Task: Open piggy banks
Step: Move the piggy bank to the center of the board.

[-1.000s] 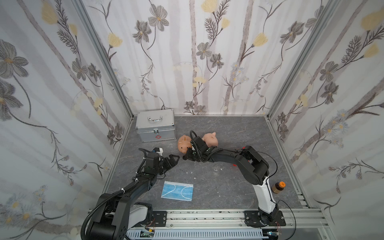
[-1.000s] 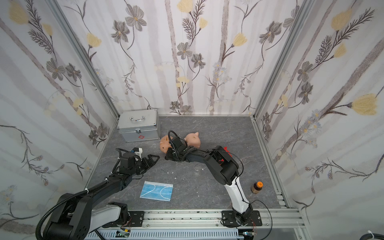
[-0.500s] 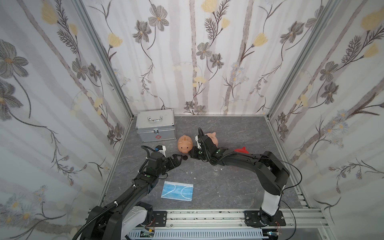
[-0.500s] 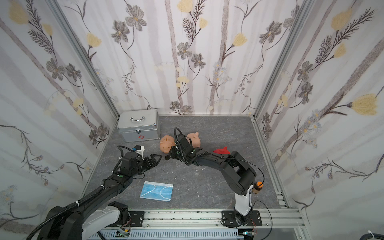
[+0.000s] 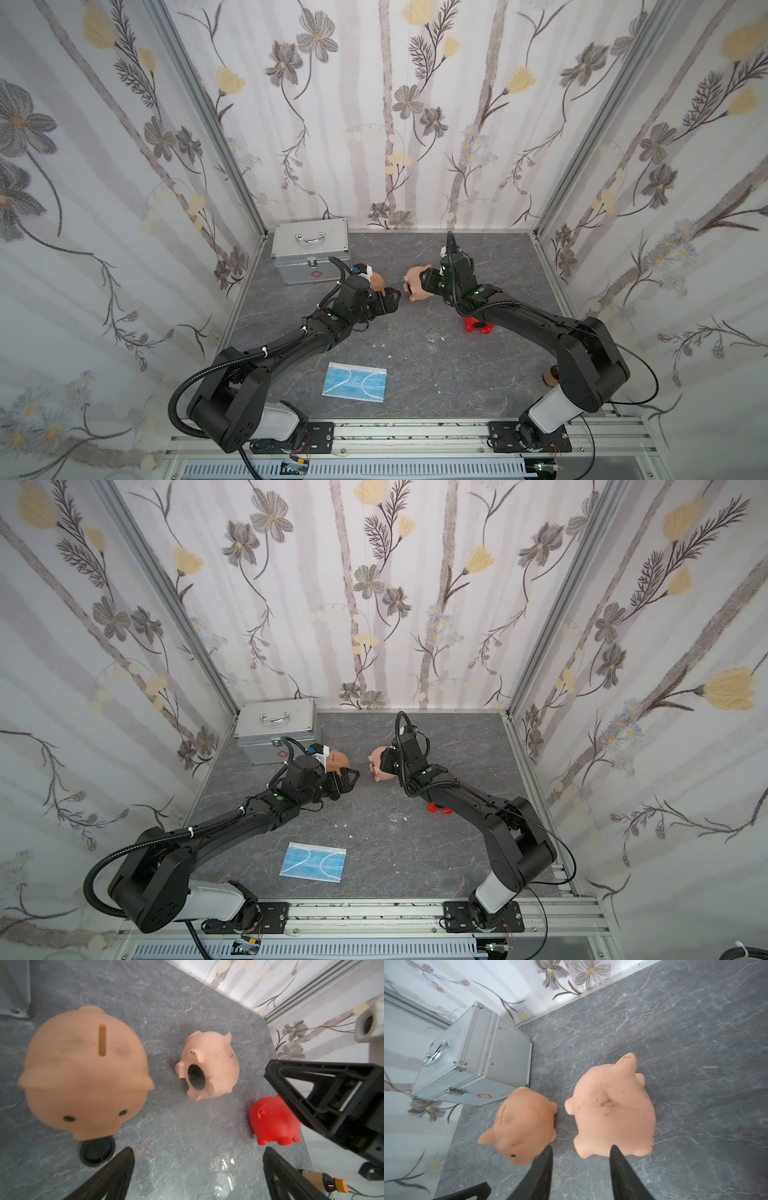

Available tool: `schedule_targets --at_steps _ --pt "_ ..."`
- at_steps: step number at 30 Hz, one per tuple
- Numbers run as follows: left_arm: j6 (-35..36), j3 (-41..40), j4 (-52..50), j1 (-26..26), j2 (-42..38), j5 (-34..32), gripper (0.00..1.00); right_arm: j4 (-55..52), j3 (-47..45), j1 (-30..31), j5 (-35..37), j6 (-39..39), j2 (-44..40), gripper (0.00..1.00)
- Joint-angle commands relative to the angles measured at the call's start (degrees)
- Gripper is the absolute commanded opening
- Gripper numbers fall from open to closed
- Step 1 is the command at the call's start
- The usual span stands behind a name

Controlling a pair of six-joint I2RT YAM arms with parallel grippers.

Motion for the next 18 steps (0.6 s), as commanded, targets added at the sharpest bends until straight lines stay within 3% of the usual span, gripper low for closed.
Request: schedule_targets --at_steps 1,6,10,18 --pt "2.6 5.7 -1.5 0.0 4.1 -0.9 0.97 -1.6 3.5 -1.7 1.1 -2.6 2.2 0.61" --pt "3.7 16.2 -4.1 0.0 12.9 -0.2 0.98 -3.9 9.7 -4.3 -0.9 -3.0 7.6 0.77" --pt "4.3 22.1 -6.2 0.0 17.8 0.0 0.99 -6.9 15.3 -5.5 -2.7 -2.9 12.5 0.83" --pt "3.8 23.0 -7.2 1.0 18.1 0.0 1.0 -12.3 24.2 -5.7 -6.0 -3.6 20.4 0.89"
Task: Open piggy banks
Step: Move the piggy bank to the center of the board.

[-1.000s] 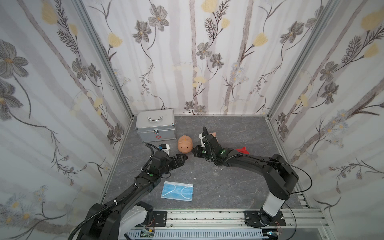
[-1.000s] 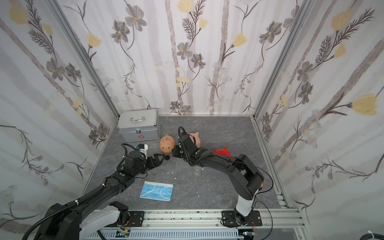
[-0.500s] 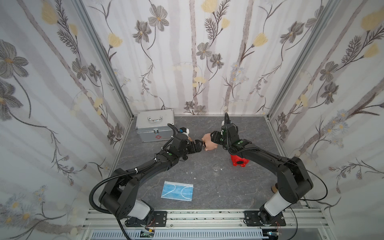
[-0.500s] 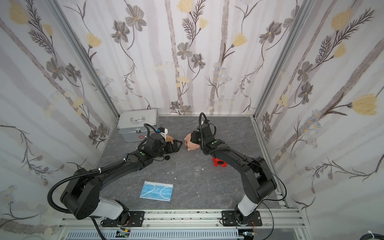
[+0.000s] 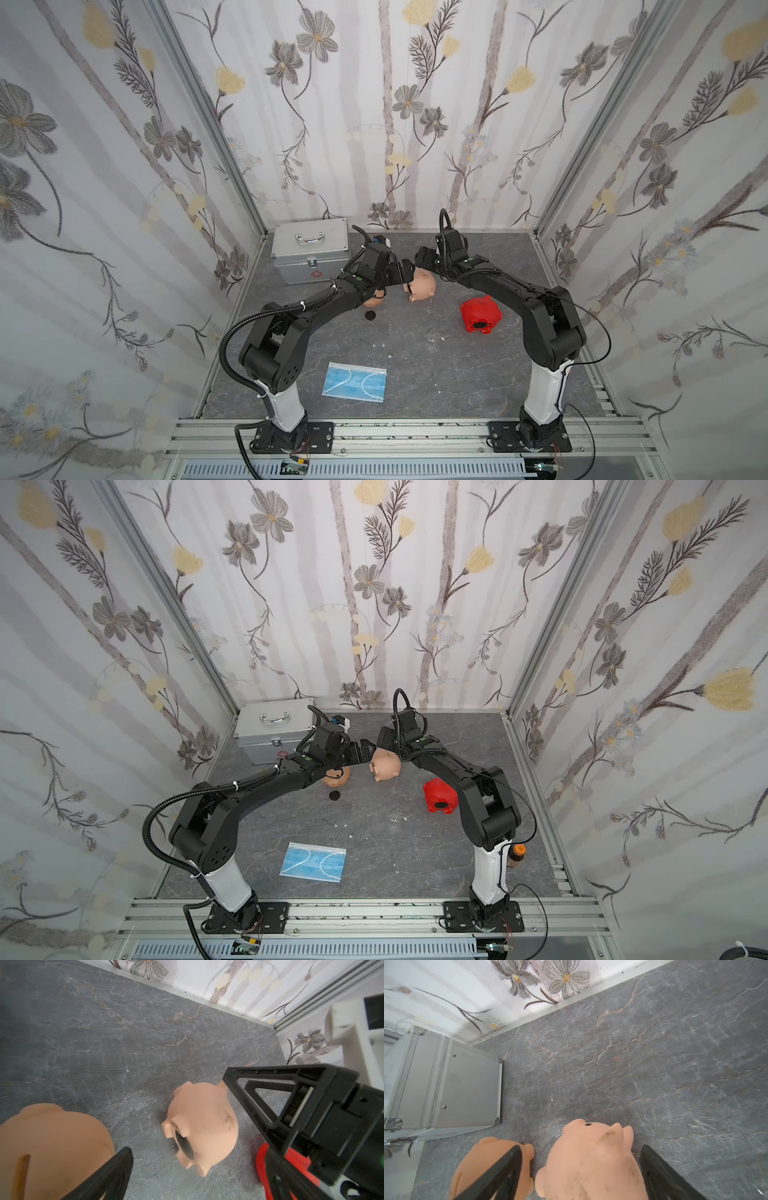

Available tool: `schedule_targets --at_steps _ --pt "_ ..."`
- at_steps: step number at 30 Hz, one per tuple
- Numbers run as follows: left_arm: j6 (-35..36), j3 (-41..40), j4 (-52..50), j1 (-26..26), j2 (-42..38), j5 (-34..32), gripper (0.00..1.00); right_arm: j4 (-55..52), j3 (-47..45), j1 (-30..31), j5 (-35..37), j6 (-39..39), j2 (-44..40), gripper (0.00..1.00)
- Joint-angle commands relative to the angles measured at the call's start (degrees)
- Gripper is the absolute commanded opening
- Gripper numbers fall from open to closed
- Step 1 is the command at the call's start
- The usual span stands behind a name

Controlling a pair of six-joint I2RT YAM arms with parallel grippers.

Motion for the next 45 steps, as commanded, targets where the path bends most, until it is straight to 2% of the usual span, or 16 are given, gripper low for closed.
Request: schedule_targets --at_steps 1,13,23,32,45 --pt "0.1 -1.0 0.7 0.1 -1.5 0.4 1.0 -3.6 3.2 0.2 -1.9 -0.8 2.6 0.89" --pt "-0.4 -4.8 1.4 1.2 -4.8 0.1 1.0 -9.9 8.9 0.1 -2.2 -1.8 8.3 0.84" --pt "-1.0 -9.4 2.0 1.3 -10.4 -0.3 1.0 -12.4 9.1 0.7 -4.6 -5.8 9.6 0.78" --pt "-3.7 -20.5 4.1 0.6 -19.9 -1.4 1.0 -8.1 0.4 3.0 -7.2 -8.1 4.3 0.76" --pt "-7.9 -36.8 2.9 0.0 -37.1 -4.9 1.0 0.8 -13.5 9.9 -11.7 -12.1 -4.7 0.75"
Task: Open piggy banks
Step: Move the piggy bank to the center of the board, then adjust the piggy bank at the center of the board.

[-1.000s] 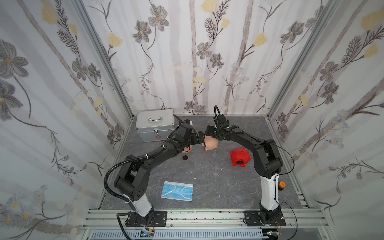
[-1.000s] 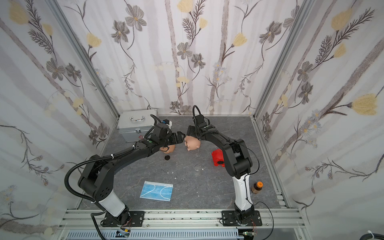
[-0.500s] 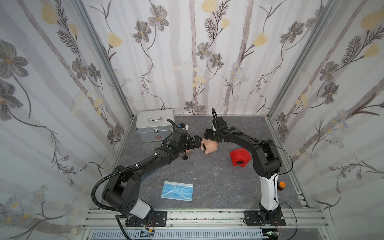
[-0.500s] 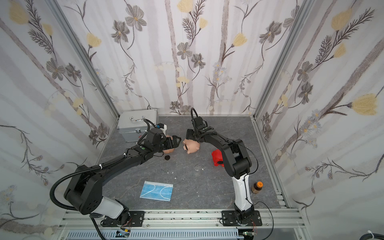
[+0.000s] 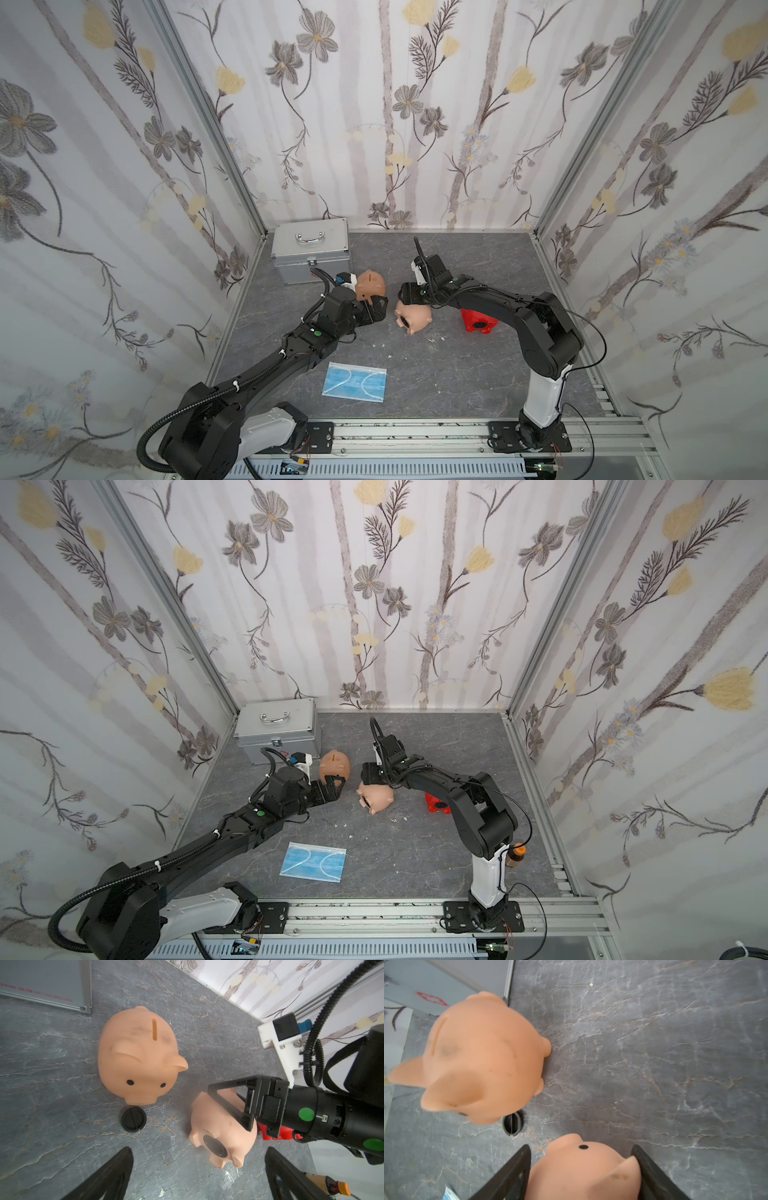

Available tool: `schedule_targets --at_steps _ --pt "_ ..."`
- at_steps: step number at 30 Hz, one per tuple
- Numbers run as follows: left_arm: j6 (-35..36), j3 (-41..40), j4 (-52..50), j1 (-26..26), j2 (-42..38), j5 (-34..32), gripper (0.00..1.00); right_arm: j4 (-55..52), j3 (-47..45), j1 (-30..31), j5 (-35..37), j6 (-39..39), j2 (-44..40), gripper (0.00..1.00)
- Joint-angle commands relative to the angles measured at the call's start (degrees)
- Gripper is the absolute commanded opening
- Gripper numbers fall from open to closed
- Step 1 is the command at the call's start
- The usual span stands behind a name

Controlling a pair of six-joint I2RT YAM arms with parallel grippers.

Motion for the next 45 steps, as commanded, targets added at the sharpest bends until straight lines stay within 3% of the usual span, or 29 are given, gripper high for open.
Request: schedule_targets --at_steps 1,10,21,28,34,45 --pt "-1.8 -2.0 -0.1 -0.1 -2.3 -1.6 1.0 2.7 -1.3 1.1 -2.0 -2.1 -1.2 0.75" --pt "-0.7 -4.8 1.8 -2.1 -3.6 -0.8 1.0 3.5 -1.7 2.5 -4.4 -4.2 -4.6 0.77" --pt "0.0 -4.5 10.5 -4.0 2.8 3.0 1.0 4.2 -11.5 2.7 10.3 1.7 -16.8 0.84" --pt "-1.0 -3.6 11.9 -3.8 5.1 1.6 1.0 1.4 -10.1 0.5 15.2 9.3 -14.5 0.65" --pt "-2.2 -1.4 11.0 -1.4 6.6 3.3 1.0 -1.9 -4.4 -1.0 15.2 9.2 -8.4 0.53" --pt "0.8 -3.3 8.5 0.6 3.3 3.3 1.0 -6.2 1.2 -1.8 14.3 6.9 -2.6 0.48"
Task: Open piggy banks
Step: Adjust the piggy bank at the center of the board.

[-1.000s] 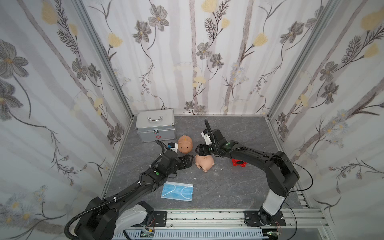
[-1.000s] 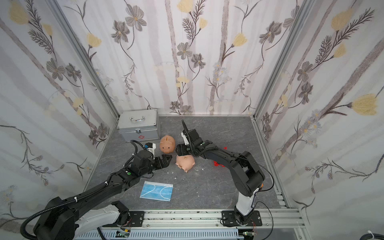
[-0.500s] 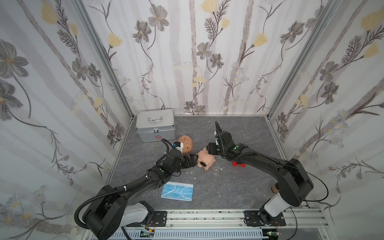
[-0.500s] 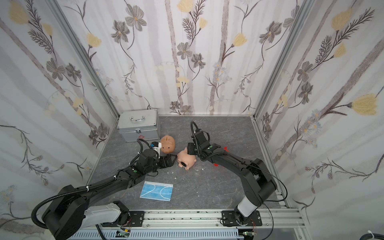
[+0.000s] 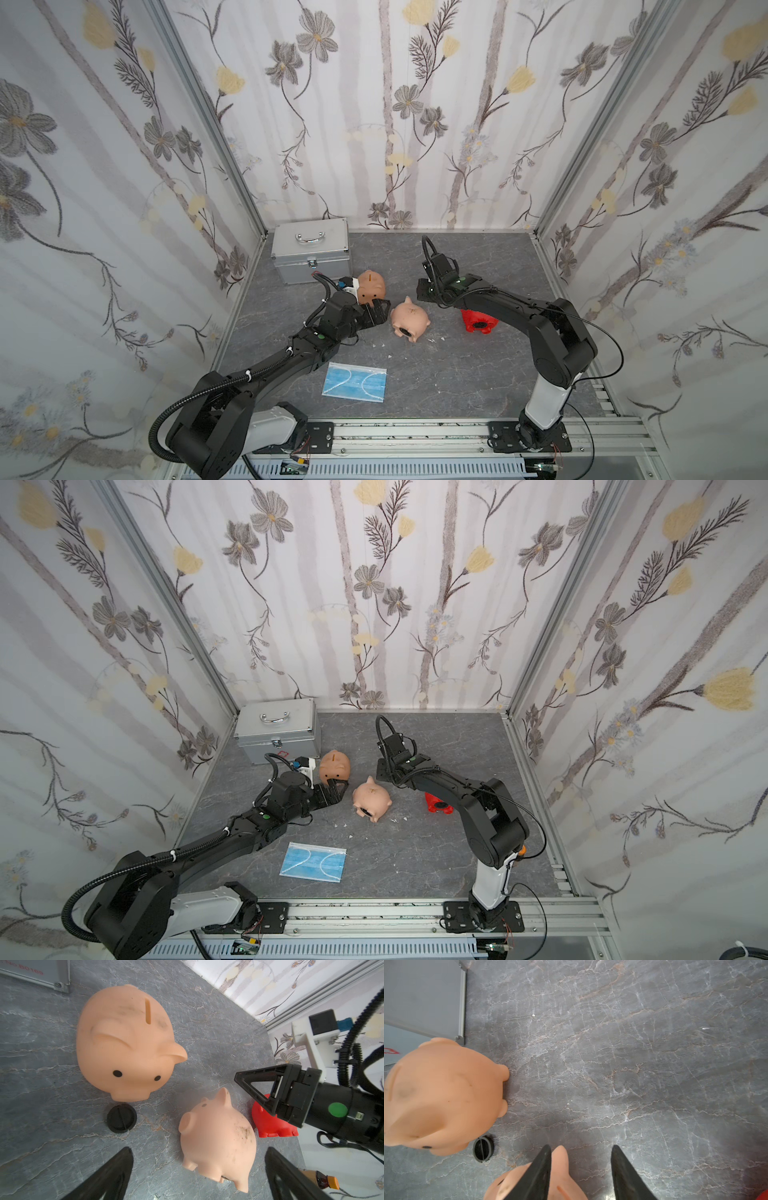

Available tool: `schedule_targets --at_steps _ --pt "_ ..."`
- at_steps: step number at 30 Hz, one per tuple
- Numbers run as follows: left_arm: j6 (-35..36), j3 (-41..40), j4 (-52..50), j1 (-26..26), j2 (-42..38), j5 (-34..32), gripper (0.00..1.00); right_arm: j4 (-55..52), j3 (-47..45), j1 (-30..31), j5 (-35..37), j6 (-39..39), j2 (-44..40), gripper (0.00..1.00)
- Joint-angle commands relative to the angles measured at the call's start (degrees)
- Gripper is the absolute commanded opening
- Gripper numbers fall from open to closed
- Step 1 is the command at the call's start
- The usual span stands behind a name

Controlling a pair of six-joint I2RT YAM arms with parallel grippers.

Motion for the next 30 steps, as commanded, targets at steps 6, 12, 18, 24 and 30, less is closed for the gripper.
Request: schedule_targets --at_steps 6,12,18,24,30 --pt "3.2 -2.1 -0.7 -0.1 -3.3 -1.4 1.0 -1.4 5.0 0.4 -7.6 -8.1 5.0 0.45" --pt "3.2 -3.4 -1.6 -0.1 -4.8 -2.1 1.0 -0.7 5.6 0.9 -11.9 -11.6 5.6 0.44" --pt "3.9 -3.1 -3.2 -0.2 -4.4 -1.2 1.0 0.1 6.3 2.7 -17.2 -15.8 6.0 0.4" --pt "5.1 -1.8 -4.1 -0.5 -3.2 0.2 1.0 1.4 6.4 3.5 -18.2 -17.0 4.5 0.4" --pt "5.8 1.0 -3.2 -1.7 0.0 1.3 1.0 5.6 0.3 2.8 -7.7 -10.5 -4.1 0.49"
